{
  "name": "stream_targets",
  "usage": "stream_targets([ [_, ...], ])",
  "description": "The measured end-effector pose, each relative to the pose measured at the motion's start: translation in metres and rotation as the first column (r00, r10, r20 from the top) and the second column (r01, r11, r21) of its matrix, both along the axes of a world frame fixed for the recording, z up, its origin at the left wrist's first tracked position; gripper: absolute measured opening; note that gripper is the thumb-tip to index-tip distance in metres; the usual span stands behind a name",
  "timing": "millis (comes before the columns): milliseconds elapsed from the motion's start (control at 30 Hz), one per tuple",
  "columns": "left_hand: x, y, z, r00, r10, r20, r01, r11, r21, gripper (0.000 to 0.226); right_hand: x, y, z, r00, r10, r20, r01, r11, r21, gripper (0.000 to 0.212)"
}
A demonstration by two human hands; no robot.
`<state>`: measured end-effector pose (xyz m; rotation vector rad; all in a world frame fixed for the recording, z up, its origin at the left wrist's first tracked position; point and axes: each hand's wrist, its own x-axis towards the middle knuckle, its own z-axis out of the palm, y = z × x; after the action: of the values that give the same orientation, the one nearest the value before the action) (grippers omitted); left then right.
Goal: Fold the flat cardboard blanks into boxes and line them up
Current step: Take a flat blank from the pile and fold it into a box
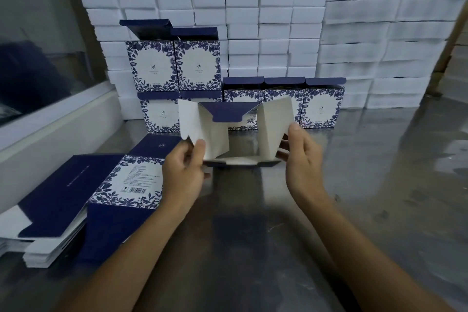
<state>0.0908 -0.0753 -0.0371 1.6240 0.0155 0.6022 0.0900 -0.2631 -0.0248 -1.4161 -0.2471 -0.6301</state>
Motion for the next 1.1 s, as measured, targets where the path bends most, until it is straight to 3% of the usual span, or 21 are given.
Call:
stream_targets([
  [100,0.002,0.002,-0.002,0.999,0.035,0.02,-0.035,0.999,0.023,0.037,0.002,-0.004,0.001,0.994,-0.1,0.04,0.098,0.994,0.037,0.021],
  [167,0.002,0.002,-0.002,0.997,0.053,0.049,-0.056,0.996,0.066,0.044,0.003,-0.005,0.001,0.989,-0.131,0.068,0.126,0.989,0.074,0.027],
  [367,0.002,0.002,-0.002,0.993,0.078,0.089,-0.088,0.99,0.112,0.038,0.012,-0.01,-0.004,0.99,-0.13,0.058,0.127,0.99,0.054,0.036],
  [500,0.002,0.005,0.0,0.98,0.143,0.136,-0.161,0.977,0.136,0.039,0.018,-0.015,-0.013,0.998,-0.005,0.06,0.017,0.979,-0.201,0.059],
  [600,0.002,0.005,0.001,0.974,0.181,0.139,-0.202,0.967,0.154,0.04,0.02,-0.022,-0.021,0.997,0.078,0.008,-0.065,0.877,-0.477,0.072],
  [700,0.002,0.007,0.001,0.973,0.188,0.131,-0.207,0.966,0.157,0.039,0.019,-0.019,-0.026,0.992,0.113,-0.054,-0.123,0.805,-0.58,0.048],
  [800,0.003,0.006,-0.001,0.974,0.179,0.138,-0.202,0.962,0.183,0.039,0.019,-0.014,-0.023,0.999,0.035,0.035,-0.015,0.885,-0.465,0.014],
  [933,-0.002,0.001,-0.004,0.974,0.098,0.203,-0.166,0.922,0.351,0.034,0.017,-0.012,-0.019,0.984,-0.143,0.11,0.175,0.906,-0.385,0.01],
  [1100,-0.006,-0.001,-0.006,0.979,0.047,0.198,-0.142,0.856,0.497,0.032,0.01,-0.008,-0.015,0.977,-0.192,0.096,0.213,0.925,-0.315,0.002],
])
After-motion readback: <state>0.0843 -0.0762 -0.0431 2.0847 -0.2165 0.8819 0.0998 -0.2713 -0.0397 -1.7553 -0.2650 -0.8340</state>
